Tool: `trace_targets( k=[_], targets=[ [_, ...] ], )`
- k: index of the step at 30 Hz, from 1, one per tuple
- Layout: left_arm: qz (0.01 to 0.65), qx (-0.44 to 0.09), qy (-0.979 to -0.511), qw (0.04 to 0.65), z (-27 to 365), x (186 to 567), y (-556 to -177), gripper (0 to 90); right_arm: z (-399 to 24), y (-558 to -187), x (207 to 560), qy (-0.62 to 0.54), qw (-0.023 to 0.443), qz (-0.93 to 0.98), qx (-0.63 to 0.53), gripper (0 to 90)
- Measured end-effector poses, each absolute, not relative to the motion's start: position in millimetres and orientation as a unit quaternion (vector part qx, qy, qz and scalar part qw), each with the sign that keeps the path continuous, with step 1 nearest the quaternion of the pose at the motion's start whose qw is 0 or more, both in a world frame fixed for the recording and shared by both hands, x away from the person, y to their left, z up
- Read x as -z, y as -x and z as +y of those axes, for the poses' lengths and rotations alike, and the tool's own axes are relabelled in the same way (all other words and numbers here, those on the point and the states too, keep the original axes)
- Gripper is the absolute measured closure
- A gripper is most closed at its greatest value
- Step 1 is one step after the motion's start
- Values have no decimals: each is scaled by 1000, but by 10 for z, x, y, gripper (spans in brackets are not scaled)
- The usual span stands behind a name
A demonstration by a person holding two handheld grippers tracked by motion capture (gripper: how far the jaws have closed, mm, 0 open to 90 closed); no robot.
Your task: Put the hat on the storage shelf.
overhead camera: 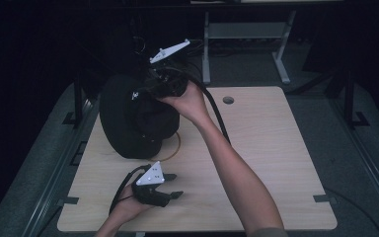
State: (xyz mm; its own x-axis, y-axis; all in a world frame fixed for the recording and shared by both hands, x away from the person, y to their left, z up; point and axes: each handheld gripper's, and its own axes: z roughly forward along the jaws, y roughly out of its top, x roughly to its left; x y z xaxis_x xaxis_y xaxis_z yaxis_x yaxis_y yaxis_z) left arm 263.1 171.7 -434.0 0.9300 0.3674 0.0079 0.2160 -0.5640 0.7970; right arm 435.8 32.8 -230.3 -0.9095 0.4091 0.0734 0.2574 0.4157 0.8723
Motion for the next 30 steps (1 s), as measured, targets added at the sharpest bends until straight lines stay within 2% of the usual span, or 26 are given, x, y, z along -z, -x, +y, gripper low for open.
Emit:
trace_targets(
  k=[16,23,30],
  targets=[
    [189,-98,-871,442,1837,4320,-2666,374,-38,-4291,2407,-214,69,818,-529,428],
    [196,-100,-869,444,1820,4324,-2661,331,-211,-4265,2500,-219,65,816,-531,381],
    [195,-95,-872,439,1806,4331,-2670,317,-341,-4235,2581,-226,63,815,-529,364]
  ],
)
